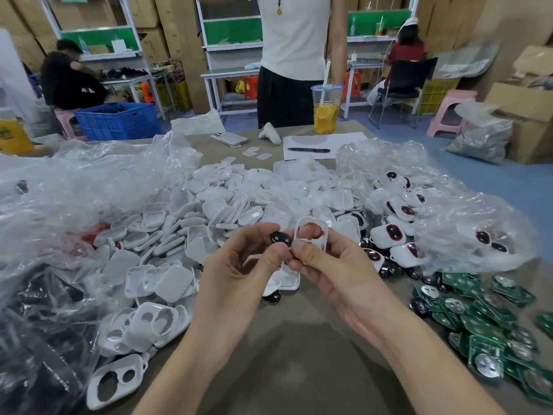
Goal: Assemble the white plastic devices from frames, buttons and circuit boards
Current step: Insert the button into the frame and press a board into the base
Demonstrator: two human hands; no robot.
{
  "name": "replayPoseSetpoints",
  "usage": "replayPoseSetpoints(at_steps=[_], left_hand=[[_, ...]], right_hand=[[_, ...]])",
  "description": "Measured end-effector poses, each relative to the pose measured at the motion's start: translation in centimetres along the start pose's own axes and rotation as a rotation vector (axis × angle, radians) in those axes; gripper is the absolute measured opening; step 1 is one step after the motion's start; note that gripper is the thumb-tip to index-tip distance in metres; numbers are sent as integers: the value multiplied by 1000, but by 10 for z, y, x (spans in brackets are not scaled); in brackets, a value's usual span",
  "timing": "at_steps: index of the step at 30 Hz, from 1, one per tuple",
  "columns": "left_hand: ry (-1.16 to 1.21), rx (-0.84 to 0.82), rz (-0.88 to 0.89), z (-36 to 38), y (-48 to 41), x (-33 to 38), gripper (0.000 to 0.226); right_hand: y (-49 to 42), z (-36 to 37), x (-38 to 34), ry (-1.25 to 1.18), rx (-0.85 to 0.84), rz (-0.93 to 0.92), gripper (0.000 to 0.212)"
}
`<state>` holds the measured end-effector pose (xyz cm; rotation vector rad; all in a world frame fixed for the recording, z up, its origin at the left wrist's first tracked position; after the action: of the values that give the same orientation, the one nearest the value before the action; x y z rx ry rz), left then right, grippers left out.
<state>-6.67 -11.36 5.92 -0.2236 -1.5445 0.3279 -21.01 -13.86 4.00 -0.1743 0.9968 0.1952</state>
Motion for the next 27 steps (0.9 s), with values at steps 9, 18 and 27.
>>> replayPoseSetpoints(at_steps=[9, 18, 27], left_hand=[[-6, 84, 19, -7, -2, -1, 25], [-455, 43, 241, 1, 0, 0, 22], [-742, 38, 511, -1, 1, 1, 23]], right_hand=[[-1, -1, 7, -5, -28, 82, 28], [-6, -11, 11, 132, 78, 42, 31], [-1, 0, 14, 282, -2, -6, 28]])
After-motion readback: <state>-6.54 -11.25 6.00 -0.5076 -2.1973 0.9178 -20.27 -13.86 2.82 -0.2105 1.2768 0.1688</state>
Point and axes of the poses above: each hand's wrist, its own y-axis away from the middle knuckle, its own z-axis out of the palm, x = y × z, the point moved 6 cm from there along -y, towards the middle knuckle, and after that the axes turned 2 degrees about z, right-handed, at the moved point
